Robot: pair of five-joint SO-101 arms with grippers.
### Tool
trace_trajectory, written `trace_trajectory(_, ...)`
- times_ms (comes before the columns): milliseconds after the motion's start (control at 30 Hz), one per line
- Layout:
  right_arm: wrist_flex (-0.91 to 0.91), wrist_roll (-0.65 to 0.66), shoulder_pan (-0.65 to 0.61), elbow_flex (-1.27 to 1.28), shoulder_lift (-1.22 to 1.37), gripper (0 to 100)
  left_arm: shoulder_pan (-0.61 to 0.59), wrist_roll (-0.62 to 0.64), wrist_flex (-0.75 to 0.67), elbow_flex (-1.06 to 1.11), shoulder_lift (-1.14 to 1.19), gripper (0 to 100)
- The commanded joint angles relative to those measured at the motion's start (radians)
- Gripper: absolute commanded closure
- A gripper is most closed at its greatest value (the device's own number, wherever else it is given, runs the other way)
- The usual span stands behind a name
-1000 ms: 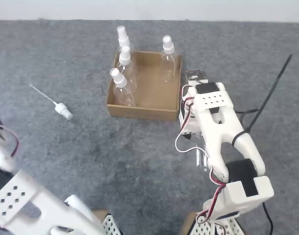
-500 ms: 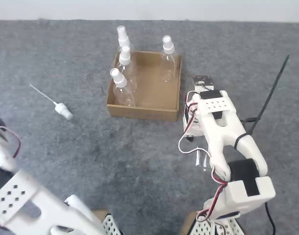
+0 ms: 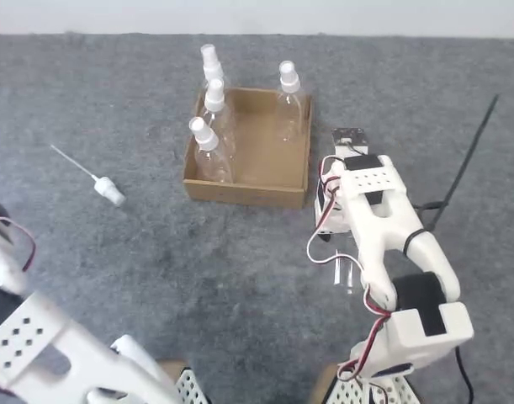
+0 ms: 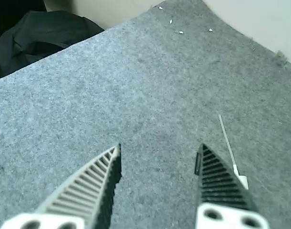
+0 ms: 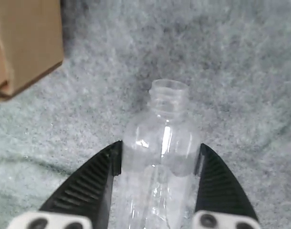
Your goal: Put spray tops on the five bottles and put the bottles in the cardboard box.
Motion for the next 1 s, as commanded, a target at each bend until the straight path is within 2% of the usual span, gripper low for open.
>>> trace_trajectory(0, -0.01, -0.012, 0.007, -0.011, 0.039, 84.8, 0.002, -0.011, 0.005, -0.008, -0.006, 76)
trace_trajectory(133, 0.021, -0.012, 0.012, -0.032, 0.03, 86.2, 0.002, -0.014, 0.005, -0.012, -0.006, 76)
trace_trajectory(333, 0.108, -0.008, 0.004, -0.08, -0.068, 96.9, 0.002, -0.057, 0.005, -0.012, -0.006, 76)
trace_trajectory(567, 0.2, -0.005, -0.013, -0.08, -0.237, 97.5, 0.002, -0.057, 0.005, -0.007, -0.006, 76)
trace_trajectory(967, 0.312, -0.005, -0.17, -0.074, -0.564, 97.8, 0.008, -0.057, 0.005, 0.048, -0.006, 76)
